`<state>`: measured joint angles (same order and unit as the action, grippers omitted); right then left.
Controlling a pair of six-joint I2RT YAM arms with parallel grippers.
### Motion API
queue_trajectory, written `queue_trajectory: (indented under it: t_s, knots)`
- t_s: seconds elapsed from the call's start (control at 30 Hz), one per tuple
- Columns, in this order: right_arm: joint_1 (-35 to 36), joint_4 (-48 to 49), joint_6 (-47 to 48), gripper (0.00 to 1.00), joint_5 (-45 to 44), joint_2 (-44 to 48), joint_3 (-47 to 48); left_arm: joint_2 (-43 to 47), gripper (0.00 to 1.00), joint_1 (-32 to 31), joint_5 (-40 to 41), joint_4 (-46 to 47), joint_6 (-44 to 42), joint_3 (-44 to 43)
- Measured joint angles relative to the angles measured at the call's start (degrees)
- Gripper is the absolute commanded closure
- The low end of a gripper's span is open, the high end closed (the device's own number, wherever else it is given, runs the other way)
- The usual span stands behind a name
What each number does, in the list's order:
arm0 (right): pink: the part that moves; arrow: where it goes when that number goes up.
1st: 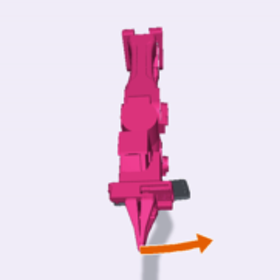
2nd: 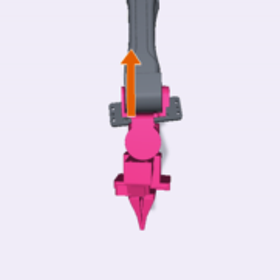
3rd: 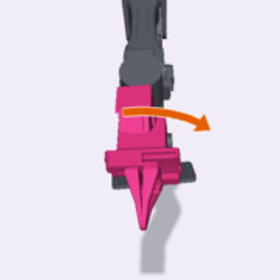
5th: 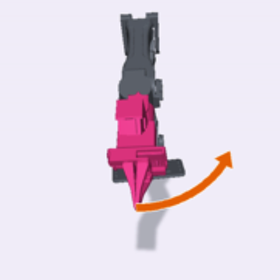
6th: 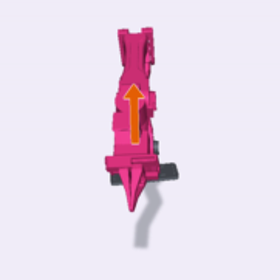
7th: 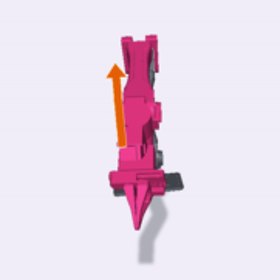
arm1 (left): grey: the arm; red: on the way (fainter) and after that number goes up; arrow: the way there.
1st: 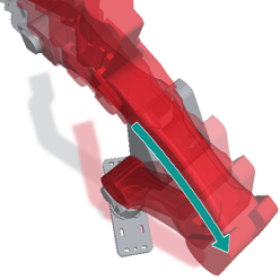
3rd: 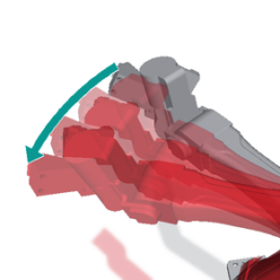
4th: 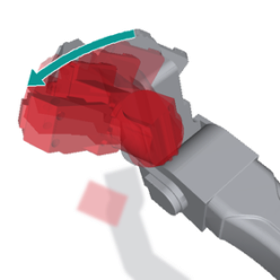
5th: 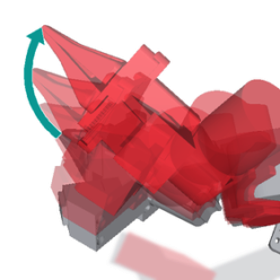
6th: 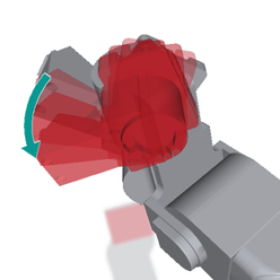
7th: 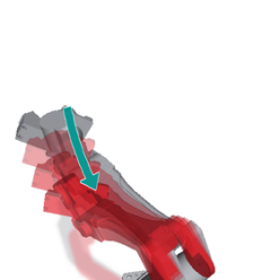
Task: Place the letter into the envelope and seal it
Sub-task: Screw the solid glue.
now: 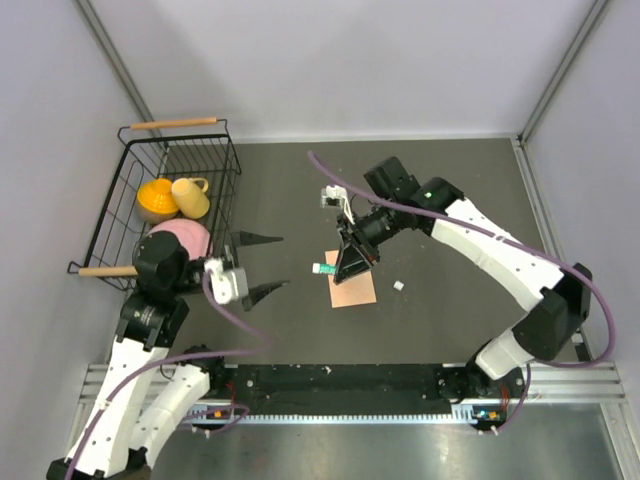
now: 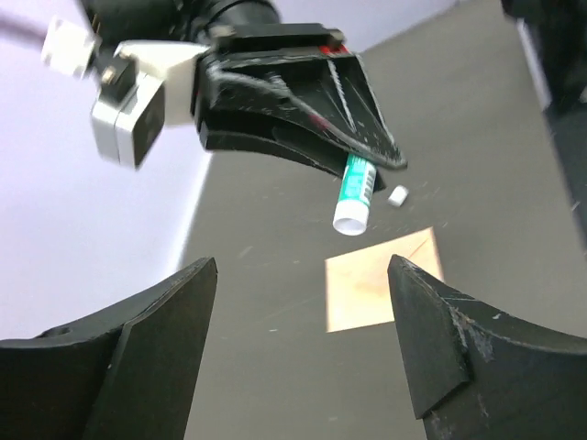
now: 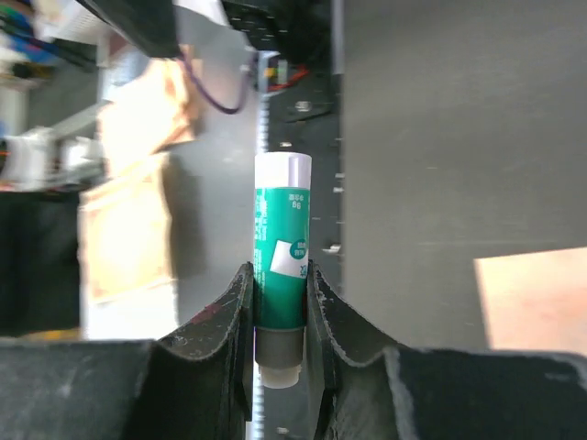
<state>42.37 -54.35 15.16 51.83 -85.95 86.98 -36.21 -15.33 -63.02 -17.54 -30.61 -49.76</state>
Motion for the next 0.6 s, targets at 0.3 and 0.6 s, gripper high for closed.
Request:
queue_trajectory:
  t_s: [0.3,0.6]
  knots:
    - [-0.5,0.2,-13.1,1.00,17.8,-4.7,0.0,0.8,0.37,-13.2,9.5,-13.6,-40.9,1.6]
    - [0.1,1.5,-16.8,1.00,22.4,-4.7,0.0,-2.2,0.52,-20.3,14.4,-12.8,-42.5,0.8]
